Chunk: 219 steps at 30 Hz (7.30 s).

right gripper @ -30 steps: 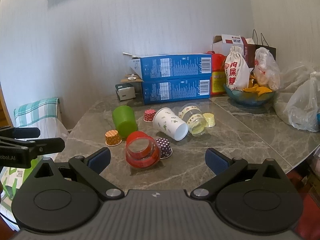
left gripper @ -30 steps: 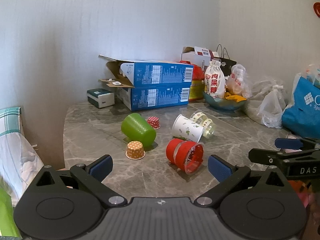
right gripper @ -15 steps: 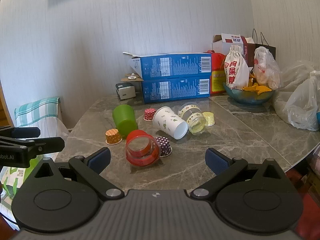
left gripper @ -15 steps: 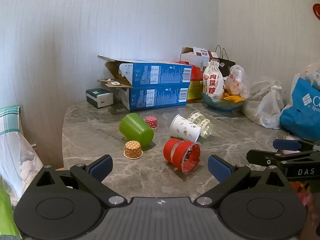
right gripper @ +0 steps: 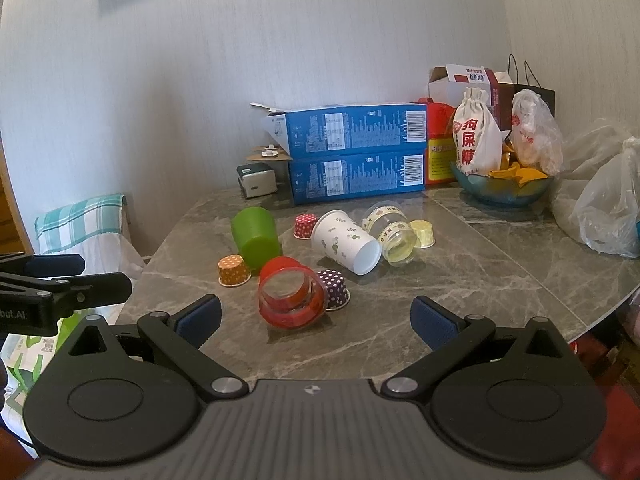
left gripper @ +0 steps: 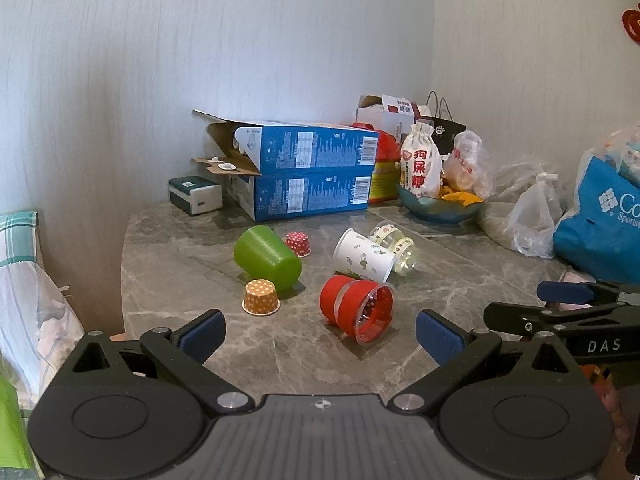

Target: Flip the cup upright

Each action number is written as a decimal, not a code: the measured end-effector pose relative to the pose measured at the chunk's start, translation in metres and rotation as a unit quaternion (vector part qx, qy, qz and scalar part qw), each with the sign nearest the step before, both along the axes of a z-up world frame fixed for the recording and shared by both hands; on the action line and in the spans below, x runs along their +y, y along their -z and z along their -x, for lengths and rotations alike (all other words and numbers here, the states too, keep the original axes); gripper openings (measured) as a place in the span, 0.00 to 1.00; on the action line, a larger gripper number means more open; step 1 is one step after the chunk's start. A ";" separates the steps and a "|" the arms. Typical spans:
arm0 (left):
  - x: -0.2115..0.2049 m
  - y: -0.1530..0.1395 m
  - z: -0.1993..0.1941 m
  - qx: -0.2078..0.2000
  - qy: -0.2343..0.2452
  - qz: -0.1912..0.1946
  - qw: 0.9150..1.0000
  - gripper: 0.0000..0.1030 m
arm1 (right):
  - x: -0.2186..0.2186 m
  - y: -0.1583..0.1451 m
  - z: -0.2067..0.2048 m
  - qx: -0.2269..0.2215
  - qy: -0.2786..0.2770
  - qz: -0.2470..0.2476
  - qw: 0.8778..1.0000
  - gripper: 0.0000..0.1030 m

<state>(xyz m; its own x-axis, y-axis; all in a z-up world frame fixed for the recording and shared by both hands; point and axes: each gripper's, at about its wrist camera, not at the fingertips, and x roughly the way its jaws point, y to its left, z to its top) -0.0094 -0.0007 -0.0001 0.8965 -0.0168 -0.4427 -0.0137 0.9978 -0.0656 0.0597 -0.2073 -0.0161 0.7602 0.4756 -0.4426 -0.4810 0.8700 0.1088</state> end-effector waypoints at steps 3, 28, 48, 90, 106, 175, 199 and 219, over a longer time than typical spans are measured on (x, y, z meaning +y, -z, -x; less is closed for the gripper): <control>0.000 0.000 0.000 0.000 0.000 0.000 1.000 0.99 | 0.001 0.000 0.000 0.001 -0.001 0.001 1.000 0.99; 0.010 0.007 0.004 0.007 0.000 0.020 1.000 0.99 | 0.003 0.007 -0.002 0.018 -0.006 -0.003 1.000 0.99; 0.011 0.011 0.000 0.009 -0.002 0.020 1.000 0.99 | 0.007 0.010 -0.007 0.024 -0.005 0.001 1.000 0.99; 0.055 0.049 -0.032 -0.003 0.000 0.109 0.994 1.00 | 0.026 0.069 -0.312 0.230 -0.049 0.088 0.968 0.58; 0.078 0.040 0.015 -0.035 -0.021 0.146 0.988 1.00 | 0.022 -0.014 -0.211 0.107 -0.042 0.042 0.993 0.53; 0.019 0.077 -0.115 0.253 -0.059 0.218 0.941 0.79 | 0.060 0.088 -0.008 0.158 -0.112 -0.030 0.981 0.65; 0.023 0.052 -0.088 0.124 0.011 0.151 0.981 0.78 | 0.006 0.081 -0.004 0.135 -0.092 -0.107 0.981 0.78; -0.030 0.076 -0.019 -0.191 -0.059 -0.095 0.975 0.78 | -0.013 0.101 0.007 0.012 -0.004 -0.142 0.990 0.99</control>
